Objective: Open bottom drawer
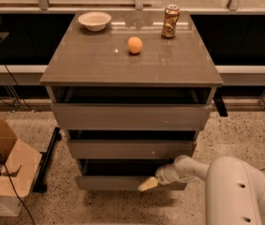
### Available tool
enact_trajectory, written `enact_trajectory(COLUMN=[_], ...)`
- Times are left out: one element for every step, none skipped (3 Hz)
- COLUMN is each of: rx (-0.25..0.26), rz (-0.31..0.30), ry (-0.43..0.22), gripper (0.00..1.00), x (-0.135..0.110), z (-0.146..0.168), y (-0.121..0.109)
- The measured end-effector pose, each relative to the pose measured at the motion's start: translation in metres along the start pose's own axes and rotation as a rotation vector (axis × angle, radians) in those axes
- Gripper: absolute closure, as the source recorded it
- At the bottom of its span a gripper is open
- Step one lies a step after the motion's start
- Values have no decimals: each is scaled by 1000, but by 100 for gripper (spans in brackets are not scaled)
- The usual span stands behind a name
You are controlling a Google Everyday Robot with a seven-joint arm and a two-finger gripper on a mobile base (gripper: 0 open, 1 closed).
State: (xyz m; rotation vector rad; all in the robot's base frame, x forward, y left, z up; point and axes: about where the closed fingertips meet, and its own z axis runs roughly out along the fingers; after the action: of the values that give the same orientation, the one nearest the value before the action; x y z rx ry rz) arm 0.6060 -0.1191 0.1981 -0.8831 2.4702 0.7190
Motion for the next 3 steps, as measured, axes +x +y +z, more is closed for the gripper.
enact_trajectory(rx=[-9, -22, -24], rz=[-46, -75, -78], ry=[132, 273, 285], gripper=[15, 38, 61], x=[16, 42, 44], z=[8, 8, 8], y=[11, 22, 23])
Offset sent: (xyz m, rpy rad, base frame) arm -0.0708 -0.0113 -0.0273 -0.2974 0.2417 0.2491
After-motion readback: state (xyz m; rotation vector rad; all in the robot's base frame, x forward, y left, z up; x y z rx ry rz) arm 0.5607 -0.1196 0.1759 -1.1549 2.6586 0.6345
